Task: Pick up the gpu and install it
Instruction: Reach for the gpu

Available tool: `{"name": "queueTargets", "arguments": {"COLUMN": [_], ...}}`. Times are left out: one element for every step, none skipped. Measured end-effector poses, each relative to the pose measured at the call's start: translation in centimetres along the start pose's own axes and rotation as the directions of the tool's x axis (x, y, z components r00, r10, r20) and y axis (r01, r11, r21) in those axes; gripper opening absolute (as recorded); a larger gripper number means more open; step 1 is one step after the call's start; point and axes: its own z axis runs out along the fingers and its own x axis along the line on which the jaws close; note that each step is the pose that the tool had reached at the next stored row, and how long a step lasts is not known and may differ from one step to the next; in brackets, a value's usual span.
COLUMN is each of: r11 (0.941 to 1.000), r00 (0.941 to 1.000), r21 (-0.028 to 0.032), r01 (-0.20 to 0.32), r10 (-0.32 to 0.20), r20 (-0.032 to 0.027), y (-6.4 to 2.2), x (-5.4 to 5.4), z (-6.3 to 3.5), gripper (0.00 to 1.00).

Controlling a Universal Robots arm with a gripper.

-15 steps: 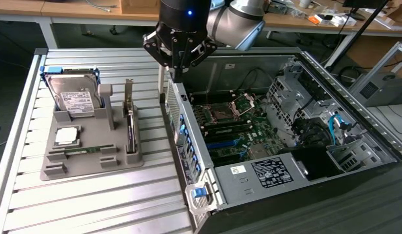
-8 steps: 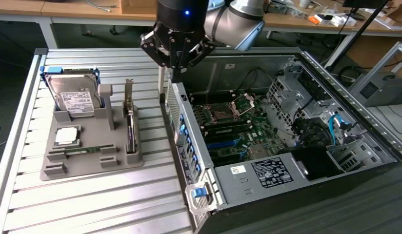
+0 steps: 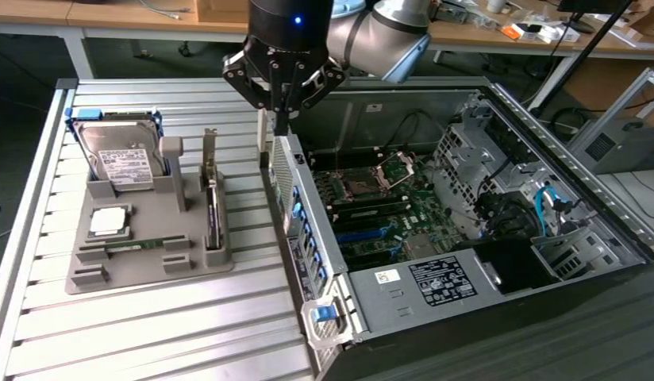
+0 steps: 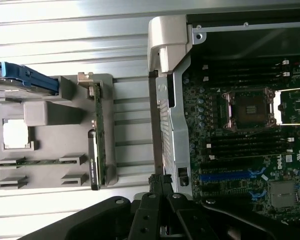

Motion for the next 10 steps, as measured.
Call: {"name": "queueTargets", "arguments": {"r11": [1.0000,1.0000,1.0000,1.0000,1.0000,1.0000,1.0000,1.0000,1.0000,1.0000], "r00": [1.0000,1.0000,1.0000,1.0000,1.0000,1.0000,1.0000,1.0000,1.0000,1.0000], "r21": [-0.0001,-0.0001,0.0000,0.0000,0.0000,-0.0001,0.0000,-0.0001,-0.0001,-0.0001], "r01": [0.000,0.000,0.000,0.000,0.000,0.000,0.000,0.000,0.000,0.000], "r10": [0.000,0.000,0.000,0.000,0.000,0.000,0.000,0.000,0.000,0.000], "r20": [0.0001,0.0000,0.0000,0.0000,0.0000,0.0000,0.0000,0.0000,0.0000,0.0000], "y": [-0.01,-0.01,-0.01,-0.02,-0.03,-0.03,-0.04,-0.04,-0.05,-0.06], "x": [0.06,0.13,0.19,0.26,0.33,0.40,0.48,0.56,0.63,0.72], "z": [0.00,0.00,-0.01,-0.01,-0.01,-0.01,-0.01,-0.01,-0.02,-0.02], "gripper": [0.11,0.11,0.11,0.11,0.11,0.11,0.11,0.11,0.11,0.11]}}
